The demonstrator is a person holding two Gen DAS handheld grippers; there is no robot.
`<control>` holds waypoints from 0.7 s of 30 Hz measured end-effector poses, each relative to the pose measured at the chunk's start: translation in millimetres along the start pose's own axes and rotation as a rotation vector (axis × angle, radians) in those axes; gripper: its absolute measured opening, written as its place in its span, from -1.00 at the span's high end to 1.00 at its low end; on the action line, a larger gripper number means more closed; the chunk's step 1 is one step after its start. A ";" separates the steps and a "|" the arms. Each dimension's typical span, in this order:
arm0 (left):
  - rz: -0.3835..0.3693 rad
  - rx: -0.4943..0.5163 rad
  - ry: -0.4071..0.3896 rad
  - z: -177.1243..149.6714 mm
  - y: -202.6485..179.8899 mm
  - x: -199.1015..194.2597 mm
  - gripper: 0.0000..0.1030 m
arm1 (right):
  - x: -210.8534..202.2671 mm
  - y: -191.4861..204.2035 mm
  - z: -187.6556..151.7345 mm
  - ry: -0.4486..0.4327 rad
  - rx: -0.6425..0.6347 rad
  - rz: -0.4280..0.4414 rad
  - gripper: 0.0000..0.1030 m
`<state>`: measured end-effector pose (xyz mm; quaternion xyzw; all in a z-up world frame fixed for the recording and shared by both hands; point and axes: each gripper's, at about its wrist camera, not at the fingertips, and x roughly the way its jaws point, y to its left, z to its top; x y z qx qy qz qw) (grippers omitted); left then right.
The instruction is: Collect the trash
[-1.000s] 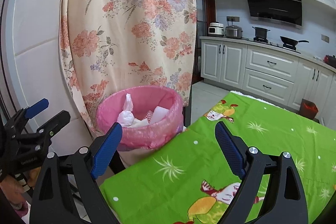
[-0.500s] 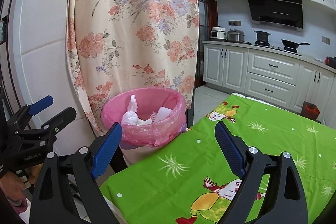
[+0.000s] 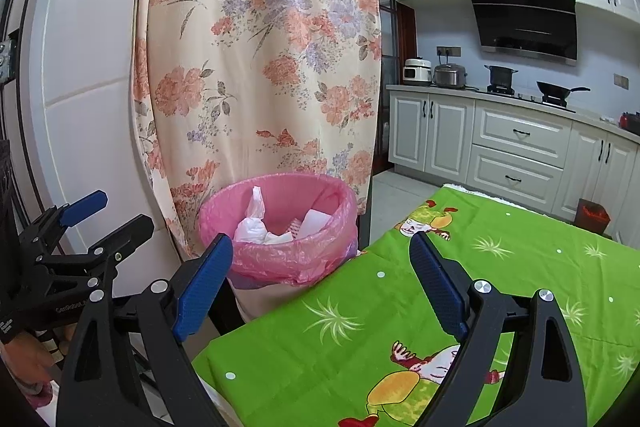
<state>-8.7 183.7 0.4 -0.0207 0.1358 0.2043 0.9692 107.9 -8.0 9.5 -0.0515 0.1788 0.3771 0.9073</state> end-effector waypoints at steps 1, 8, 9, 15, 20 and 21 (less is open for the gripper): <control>0.001 0.001 0.000 0.0 -0.1 0.0 -0.91 | 0.2 0.3 -0.5 0.000 -0.001 -0.001 -0.64; 0.003 -0.003 0.001 -2.0 1.0 0.5 -0.91 | 1.4 2.9 -2.4 0.000 -0.001 0.006 -0.64; 0.003 -0.004 0.003 -2.4 1.5 0.8 -0.91 | 1.4 3.2 -2.4 0.000 -0.002 0.005 -0.64; 0.003 -0.004 0.005 -2.6 2.3 1.5 -0.91 | 1.5 3.5 -2.9 0.001 -0.003 0.005 -0.64; 0.002 -0.006 0.007 -3.0 2.8 1.8 -0.91 | 1.2 3.1 -2.4 0.000 -0.002 0.005 -0.64; 0.002 -0.006 0.007 -2.9 2.3 1.2 -0.91 | 1.3 3.1 -2.4 -0.001 -0.002 0.005 -0.64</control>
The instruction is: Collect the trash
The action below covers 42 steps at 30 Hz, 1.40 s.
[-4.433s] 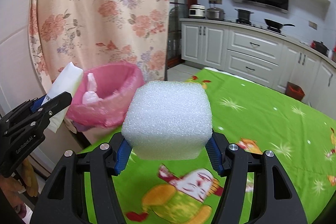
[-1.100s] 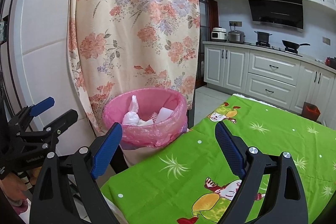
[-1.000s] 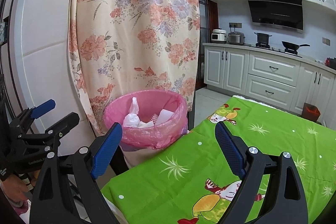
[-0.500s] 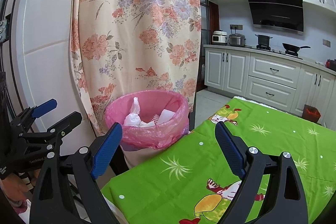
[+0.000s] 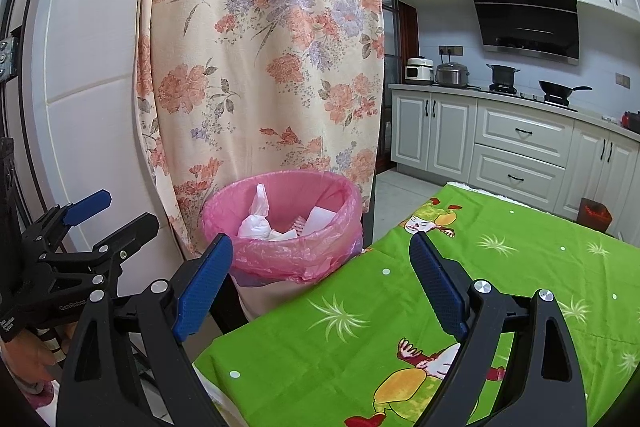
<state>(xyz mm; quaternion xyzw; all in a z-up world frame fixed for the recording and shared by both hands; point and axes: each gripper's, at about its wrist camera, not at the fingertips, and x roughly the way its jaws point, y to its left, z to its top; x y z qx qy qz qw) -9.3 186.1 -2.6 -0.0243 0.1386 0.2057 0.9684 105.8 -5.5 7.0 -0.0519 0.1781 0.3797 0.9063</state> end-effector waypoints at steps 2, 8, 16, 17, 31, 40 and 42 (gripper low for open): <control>0.001 -0.001 0.001 -1.3 -0.1 -0.6 -0.91 | 0.7 0.6 0.5 0.000 0.000 0.000 -0.64; -0.001 -0.006 0.008 -3.7 0.8 1.6 -0.91 | 0.4 1.7 -0.5 -0.004 0.004 0.001 -0.64; -0.001 -0.003 0.010 -2.5 0.7 2.6 -0.91 | 0.5 2.2 -0.9 -0.003 0.006 0.002 -0.64; -0.002 -0.004 0.010 -3.0 0.7 2.4 -0.91 | 0.4 1.7 -0.7 -0.003 0.005 0.002 -0.64; -0.009 -0.006 0.017 -5.8 0.1 5.1 -0.91 | 1.0 3.5 -1.7 -0.002 0.004 0.003 -0.64; -0.014 -0.016 0.019 -5.7 1.0 7.0 -0.91 | 1.5 5.4 -2.2 -0.001 0.002 0.005 -0.64; -0.012 -0.014 0.020 -5.4 1.2 7.1 -0.91 | 1.7 5.7 -2.5 0.000 0.002 0.004 -0.64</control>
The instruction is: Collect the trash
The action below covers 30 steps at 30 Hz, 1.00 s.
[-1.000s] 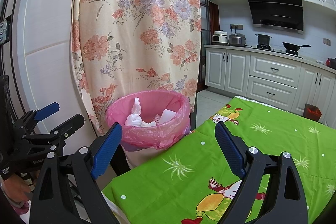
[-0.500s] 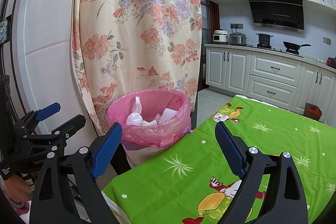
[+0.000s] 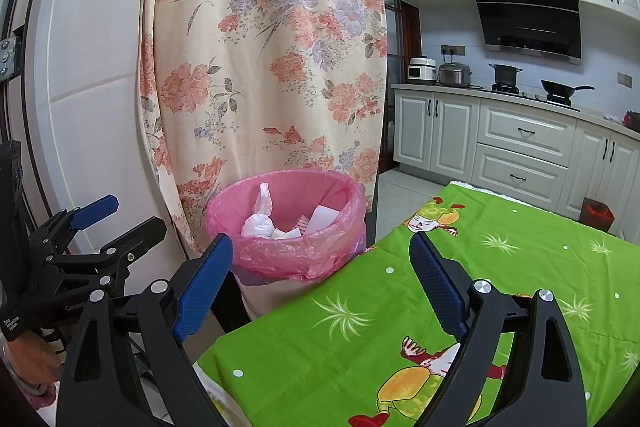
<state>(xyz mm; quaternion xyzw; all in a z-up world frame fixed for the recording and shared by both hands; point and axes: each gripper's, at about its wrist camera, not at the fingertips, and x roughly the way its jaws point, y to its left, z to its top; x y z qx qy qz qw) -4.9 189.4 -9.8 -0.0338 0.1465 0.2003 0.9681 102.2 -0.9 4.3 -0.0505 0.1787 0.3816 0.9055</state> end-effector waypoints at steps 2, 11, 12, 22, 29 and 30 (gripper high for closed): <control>0.000 0.001 0.000 -0.2 0.0 -0.3 -0.91 | 0.1 -0.1 0.1 -0.001 0.000 0.001 -0.64; 0.003 -0.001 -0.006 0.8 1.1 -0.4 -0.91 | 0.4 2.0 -1.1 0.001 -0.001 0.004 -0.64; 0.002 -0.002 -0.006 0.6 0.9 -0.6 -0.91 | 0.5 2.8 -1.5 0.001 -0.001 0.005 -0.64; 0.004 -0.005 -0.004 1.9 2.0 1.1 -0.91 | 1.4 4.2 -1.9 0.001 0.000 0.006 -0.64; 0.027 0.008 -0.007 0.4 -0.4 0.8 -0.91 | 1.0 7.3 -3.0 0.004 -0.006 0.006 -0.64; 0.028 0.008 -0.007 1.1 -0.1 1.2 -0.91 | 1.4 8.9 -3.5 0.005 -0.005 0.007 -0.64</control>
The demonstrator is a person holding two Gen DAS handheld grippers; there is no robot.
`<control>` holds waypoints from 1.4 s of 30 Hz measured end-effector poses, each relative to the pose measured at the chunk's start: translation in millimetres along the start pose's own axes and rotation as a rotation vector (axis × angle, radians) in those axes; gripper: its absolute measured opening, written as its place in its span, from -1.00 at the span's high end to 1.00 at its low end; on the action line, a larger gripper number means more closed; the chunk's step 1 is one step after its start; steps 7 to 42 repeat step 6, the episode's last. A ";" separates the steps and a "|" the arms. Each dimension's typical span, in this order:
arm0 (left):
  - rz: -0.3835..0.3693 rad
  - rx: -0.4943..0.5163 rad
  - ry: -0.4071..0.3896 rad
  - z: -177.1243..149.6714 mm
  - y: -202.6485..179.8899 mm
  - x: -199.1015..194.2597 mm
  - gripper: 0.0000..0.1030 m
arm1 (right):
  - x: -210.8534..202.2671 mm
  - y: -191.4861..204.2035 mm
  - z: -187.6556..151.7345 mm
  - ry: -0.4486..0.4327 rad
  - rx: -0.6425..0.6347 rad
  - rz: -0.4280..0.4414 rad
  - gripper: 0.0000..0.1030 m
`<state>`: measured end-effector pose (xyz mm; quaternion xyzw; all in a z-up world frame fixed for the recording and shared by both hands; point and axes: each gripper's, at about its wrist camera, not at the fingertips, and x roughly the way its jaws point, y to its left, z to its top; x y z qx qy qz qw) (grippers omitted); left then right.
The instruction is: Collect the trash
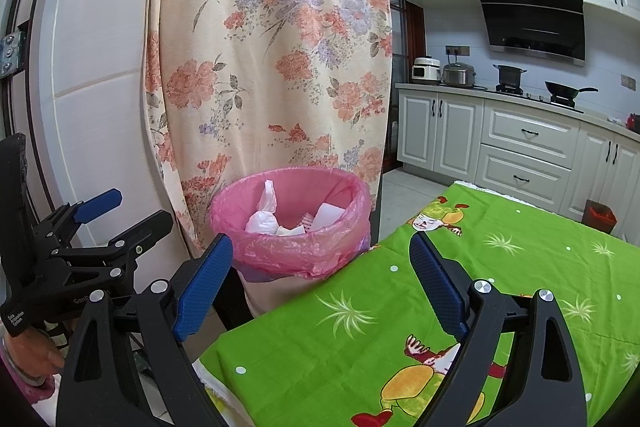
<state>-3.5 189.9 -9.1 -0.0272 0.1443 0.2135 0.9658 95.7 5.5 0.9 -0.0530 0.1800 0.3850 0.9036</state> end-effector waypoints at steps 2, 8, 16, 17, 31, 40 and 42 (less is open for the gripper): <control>-0.003 0.001 0.000 0.2 -1.8 -0.7 -0.91 | -0.5 -1.9 0.6 -0.001 0.000 -0.002 -0.64; 0.007 0.025 -0.006 0.2 -5.2 -2.0 -0.91 | -0.6 -1.3 0.1 -0.002 0.003 -0.001 -0.64; 0.007 0.025 -0.006 0.2 -5.2 -2.0 -0.91 | -0.6 -1.3 0.1 -0.002 0.003 -0.001 -0.64; 0.007 0.025 -0.006 0.2 -5.2 -2.0 -0.91 | -0.6 -1.3 0.1 -0.002 0.003 -0.001 -0.64; 0.007 0.025 -0.006 0.2 -5.2 -2.0 -0.91 | -0.6 -1.3 0.1 -0.002 0.003 -0.001 -0.64; 0.007 0.025 -0.006 0.2 -5.2 -2.0 -0.91 | -0.6 -1.3 0.1 -0.002 0.003 -0.001 -0.64; 0.007 0.025 -0.006 0.2 -5.2 -2.0 -0.91 | -0.6 -1.3 0.1 -0.002 0.003 -0.001 -0.64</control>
